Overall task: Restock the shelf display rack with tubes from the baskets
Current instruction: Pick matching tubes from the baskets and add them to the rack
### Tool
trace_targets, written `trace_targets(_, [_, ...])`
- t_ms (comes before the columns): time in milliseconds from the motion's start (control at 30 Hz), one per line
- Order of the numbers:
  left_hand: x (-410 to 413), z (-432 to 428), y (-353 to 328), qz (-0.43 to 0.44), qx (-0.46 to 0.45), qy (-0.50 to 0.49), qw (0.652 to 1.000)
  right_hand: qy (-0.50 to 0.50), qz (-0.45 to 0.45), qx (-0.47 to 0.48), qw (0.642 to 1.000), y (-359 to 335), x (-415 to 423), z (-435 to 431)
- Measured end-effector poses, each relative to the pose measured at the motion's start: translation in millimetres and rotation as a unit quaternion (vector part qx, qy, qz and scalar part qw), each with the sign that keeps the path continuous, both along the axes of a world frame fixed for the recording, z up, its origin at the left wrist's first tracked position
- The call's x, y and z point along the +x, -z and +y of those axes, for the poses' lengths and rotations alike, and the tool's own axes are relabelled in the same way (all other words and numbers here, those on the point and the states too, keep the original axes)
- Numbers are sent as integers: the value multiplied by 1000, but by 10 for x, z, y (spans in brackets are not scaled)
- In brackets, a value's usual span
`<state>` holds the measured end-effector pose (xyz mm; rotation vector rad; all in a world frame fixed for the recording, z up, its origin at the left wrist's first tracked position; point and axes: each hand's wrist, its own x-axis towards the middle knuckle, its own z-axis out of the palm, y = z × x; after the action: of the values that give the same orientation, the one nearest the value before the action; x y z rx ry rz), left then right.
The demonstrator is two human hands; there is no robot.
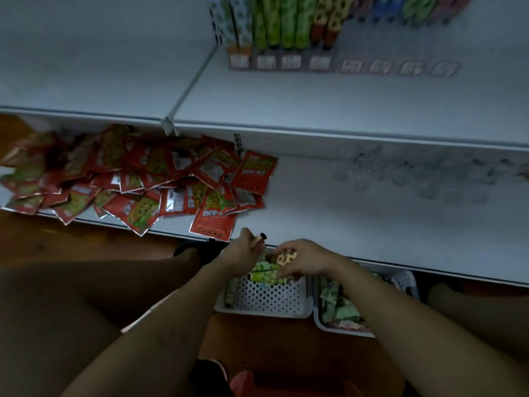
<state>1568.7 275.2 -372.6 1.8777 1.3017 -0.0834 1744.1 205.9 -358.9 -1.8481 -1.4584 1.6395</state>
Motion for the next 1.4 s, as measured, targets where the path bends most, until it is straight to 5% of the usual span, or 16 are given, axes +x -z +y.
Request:
trace_targets(133, [-30, -10, -497, -24, 44, -5, 999, 28, 77, 35, 996, -348, 65, -62])
trace_targets(333, [-141, -39, -1267, -138, 65, -53, 987, 122, -19, 162, 979, -899, 42, -79])
trace_targets(700, [149, 345, -2607, -38, 203, 31, 978, 185, 8, 352, 917, -2091, 350, 156])
trace_targets(967, [635, 683, -3260, -111, 233, 27, 966, 191, -12, 392, 900, -2809, 832, 481])
trace_targets(1267, [1183, 957, -3590, -92, 366, 17, 926, 214, -174, 458, 845, -3052, 1334, 1000])
trace_targets(1400, [1450, 1116, -3642, -108, 399, 7, 910, 192, -172, 438, 861, -2976, 1587, 1209])
